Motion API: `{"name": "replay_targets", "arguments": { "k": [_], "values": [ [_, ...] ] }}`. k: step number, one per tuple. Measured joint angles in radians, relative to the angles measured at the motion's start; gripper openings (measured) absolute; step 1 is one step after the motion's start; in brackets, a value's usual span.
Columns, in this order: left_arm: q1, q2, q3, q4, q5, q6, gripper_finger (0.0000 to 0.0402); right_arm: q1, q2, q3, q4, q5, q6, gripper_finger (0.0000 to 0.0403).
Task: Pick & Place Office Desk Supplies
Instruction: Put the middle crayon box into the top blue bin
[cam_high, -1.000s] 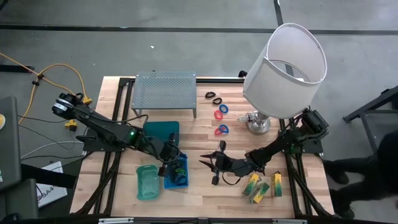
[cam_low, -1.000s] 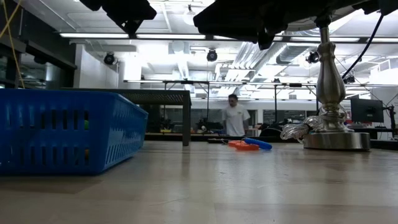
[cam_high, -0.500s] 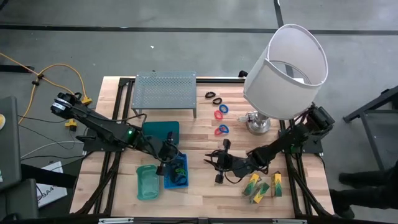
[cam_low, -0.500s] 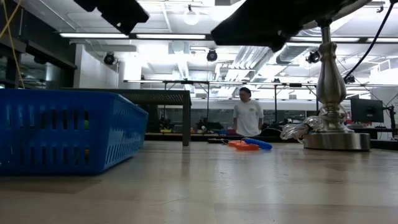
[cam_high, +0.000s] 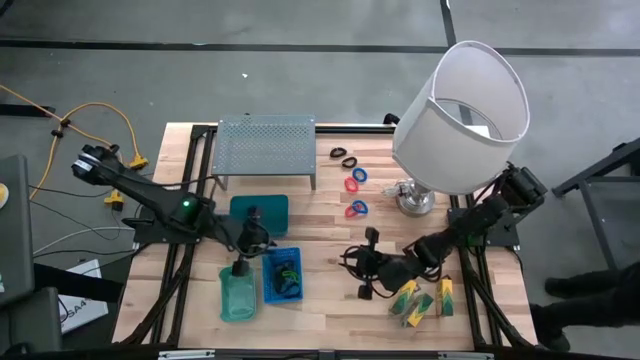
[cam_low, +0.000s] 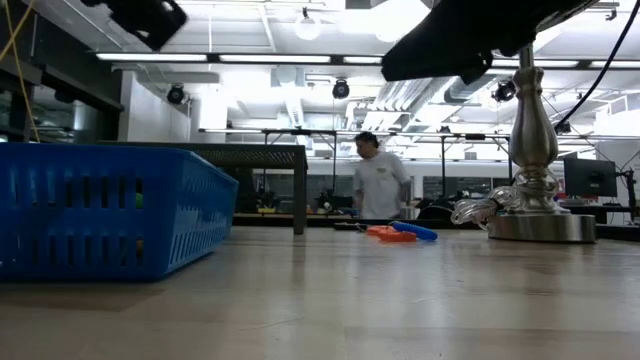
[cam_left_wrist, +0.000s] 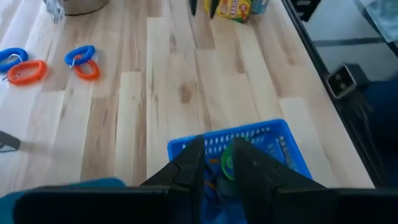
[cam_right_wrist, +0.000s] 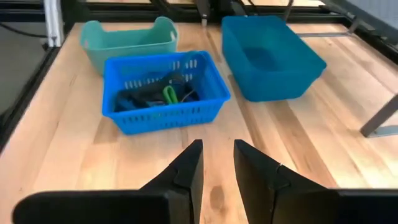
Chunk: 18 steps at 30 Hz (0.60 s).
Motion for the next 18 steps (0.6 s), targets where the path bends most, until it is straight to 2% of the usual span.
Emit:
{"name": "replay_targets", "arguments": {
  "k": [9,18],
  "values": [
    [-0.078,-0.102,0.000,-0.147,0.000,-0.050,0.0074,0.007,0.001,0.000,-0.006,-0.013,0.025,0.0078],
    [-0.119,-0.133,0.000,-0.221,0.005,-0.044,0.0074,0.010,0.001,0.000,-0.003,-0.039,0.026,0.0078]
  ]
}}
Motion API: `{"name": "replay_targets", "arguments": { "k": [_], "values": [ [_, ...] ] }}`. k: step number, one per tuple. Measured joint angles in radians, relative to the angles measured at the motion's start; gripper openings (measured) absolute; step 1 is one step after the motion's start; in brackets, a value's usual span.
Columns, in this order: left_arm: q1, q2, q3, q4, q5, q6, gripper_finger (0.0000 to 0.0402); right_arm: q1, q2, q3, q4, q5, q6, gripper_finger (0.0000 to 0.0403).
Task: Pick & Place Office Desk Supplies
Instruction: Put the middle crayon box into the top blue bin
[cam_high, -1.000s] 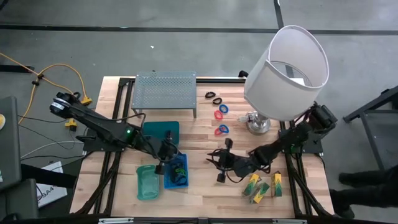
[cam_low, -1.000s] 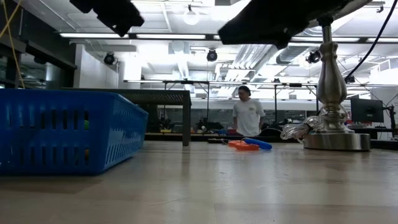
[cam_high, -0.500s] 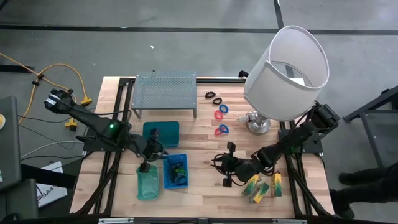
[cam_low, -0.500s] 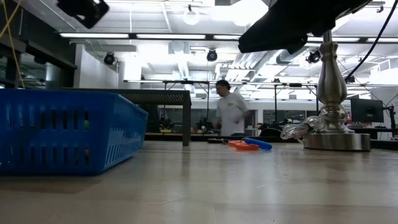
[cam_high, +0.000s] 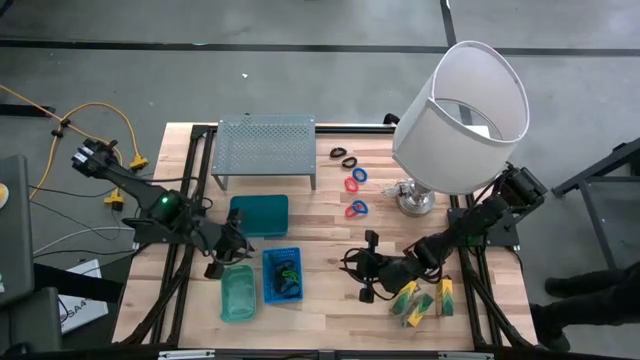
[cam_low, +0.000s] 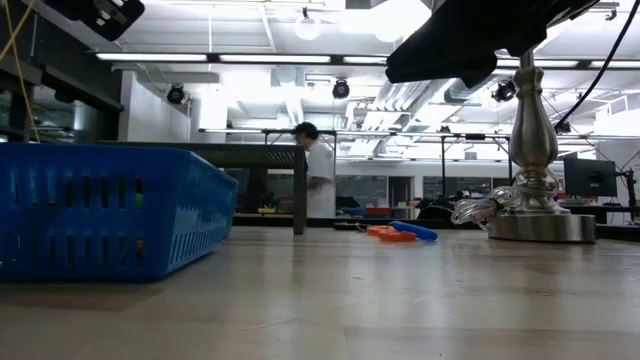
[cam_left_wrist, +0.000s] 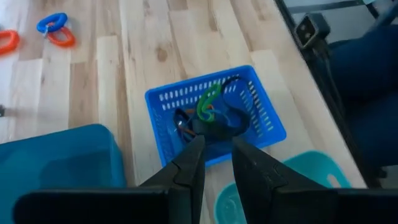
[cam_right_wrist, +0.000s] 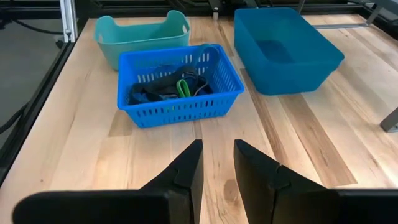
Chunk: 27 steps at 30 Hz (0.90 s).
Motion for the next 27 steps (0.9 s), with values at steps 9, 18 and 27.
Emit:
{"name": "replay_targets", "arguments": {
  "k": [9,18,27],
  "values": [
    [-0.011,0.000,0.000,-0.065,0.025,-0.016,0.0074,0.000,0.000,0.000,0.002,-0.002,0.000,0.0078],
    [-0.083,-0.002,0.000,-0.100,0.053,-0.084,0.0074,0.000,0.000,0.000,0.003,-0.004,-0.002,0.0078],
    [-0.293,-0.034,-0.025,-0.098,-0.142,-0.260,0.0074,0.000,0.000,0.000,0.008,-0.057,0.000,0.0078]
  ]
}}
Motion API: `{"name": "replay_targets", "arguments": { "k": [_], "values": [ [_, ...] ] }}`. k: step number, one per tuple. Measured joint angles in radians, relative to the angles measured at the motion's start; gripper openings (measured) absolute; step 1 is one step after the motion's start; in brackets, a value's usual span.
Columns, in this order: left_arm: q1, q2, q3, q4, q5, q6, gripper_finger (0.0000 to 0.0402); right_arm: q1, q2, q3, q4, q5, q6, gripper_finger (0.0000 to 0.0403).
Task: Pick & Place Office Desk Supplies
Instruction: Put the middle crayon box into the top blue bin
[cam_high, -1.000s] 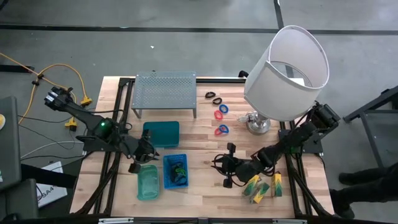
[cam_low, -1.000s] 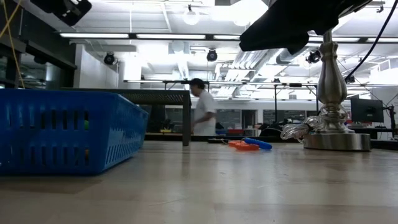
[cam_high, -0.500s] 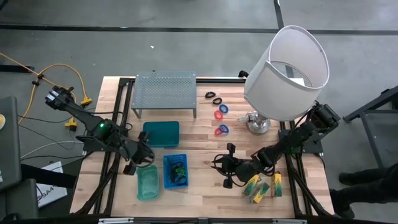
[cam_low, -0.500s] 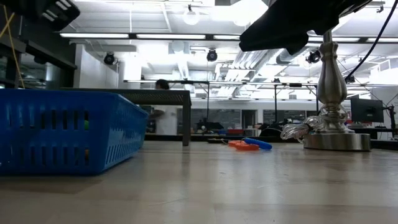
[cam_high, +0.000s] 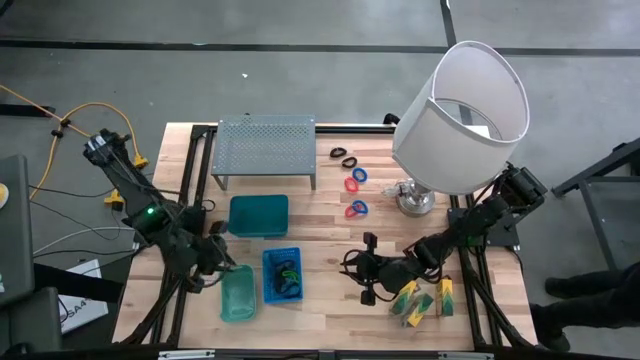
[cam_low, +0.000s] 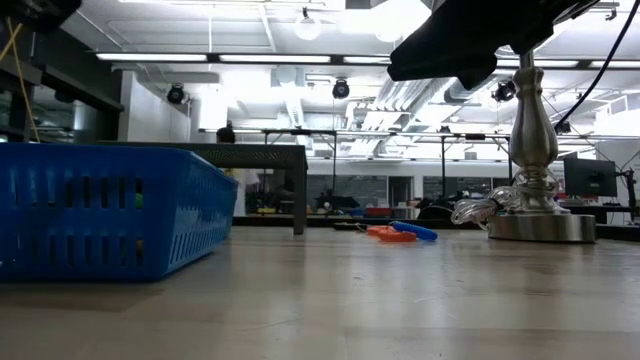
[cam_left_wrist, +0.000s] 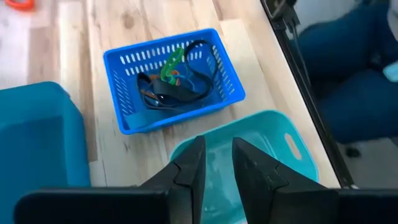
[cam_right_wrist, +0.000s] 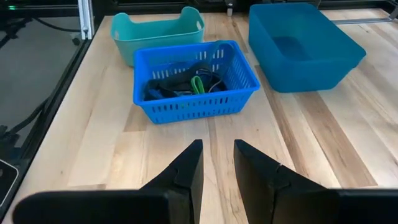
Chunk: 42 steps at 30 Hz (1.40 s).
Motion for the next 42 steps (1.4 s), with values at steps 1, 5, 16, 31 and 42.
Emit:
{"name": "replay_targets", "arguments": {
  "k": [1,5,16,31,42],
  "values": [
    [-0.029,0.000,-0.005,-0.001,-0.032,-0.026,0.0074,0.000,0.000,0.000,0.003,-0.002,0.000,0.0078],
    [-0.133,0.001,-0.020,0.001,-0.158,-0.108,0.0074,0.000,0.000,0.000,0.037,-0.042,-0.003,0.0078],
    [-0.212,0.001,-0.020,0.061,-0.197,-0.137,0.0074,0.000,0.000,0.000,0.051,-0.052,-0.012,0.0078],
    [-0.210,0.001,-0.021,0.064,-0.194,-0.139,0.0074,0.000,0.001,0.000,0.059,-0.180,-0.099,0.0078],
    [-0.210,0.001,-0.021,0.064,-0.194,-0.139,0.0074,0.077,-0.027,0.000,0.148,-0.281,-0.304,0.0078]
  ]
}}
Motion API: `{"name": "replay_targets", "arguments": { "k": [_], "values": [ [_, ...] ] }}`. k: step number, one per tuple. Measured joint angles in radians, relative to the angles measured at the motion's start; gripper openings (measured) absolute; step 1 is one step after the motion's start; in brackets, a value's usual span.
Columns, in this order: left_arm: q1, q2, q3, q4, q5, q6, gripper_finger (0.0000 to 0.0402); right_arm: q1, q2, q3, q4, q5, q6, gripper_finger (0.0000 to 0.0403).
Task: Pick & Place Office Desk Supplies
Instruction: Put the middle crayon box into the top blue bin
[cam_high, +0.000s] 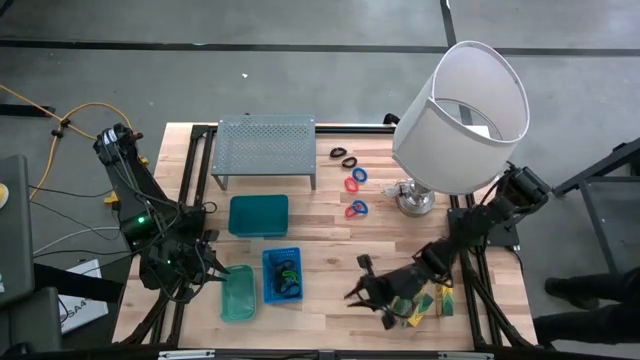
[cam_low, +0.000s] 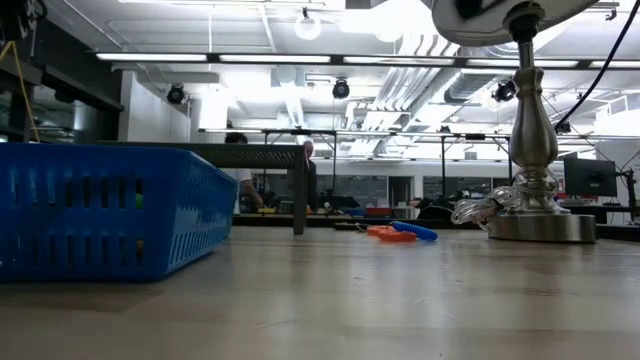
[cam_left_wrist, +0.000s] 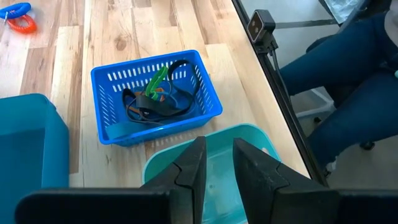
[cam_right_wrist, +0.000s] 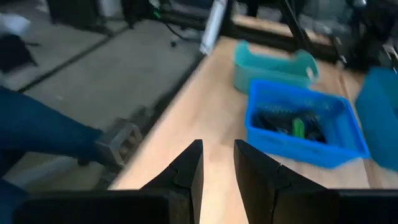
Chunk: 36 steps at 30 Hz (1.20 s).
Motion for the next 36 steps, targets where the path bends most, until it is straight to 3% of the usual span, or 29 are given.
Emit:
{"name": "replay_targets", "arguments": {
  "k": [7,16,26,32,36],
  "values": [
    [0.000,0.000,0.000,0.000,0.000,0.000,0.0074,0.084,-0.110,0.000,-0.013,0.005,-0.027,0.0078],
    [0.000,0.000,0.000,0.000,0.000,0.000,0.0074,0.167,-0.205,0.000,-0.198,0.017,-0.094,0.0078],
    [0.000,0.000,0.000,0.000,0.001,0.000,0.0074,0.245,-0.208,0.012,-0.438,0.063,-0.068,0.0078],
    [0.000,0.000,0.000,0.000,0.001,0.000,0.0074,0.277,-0.186,0.138,-0.678,0.072,0.034,0.0078],
    [0.000,0.000,0.000,0.000,0.001,0.001,0.0074,0.298,-0.136,0.203,-0.792,0.043,0.016,0.0078]
  ]
}}
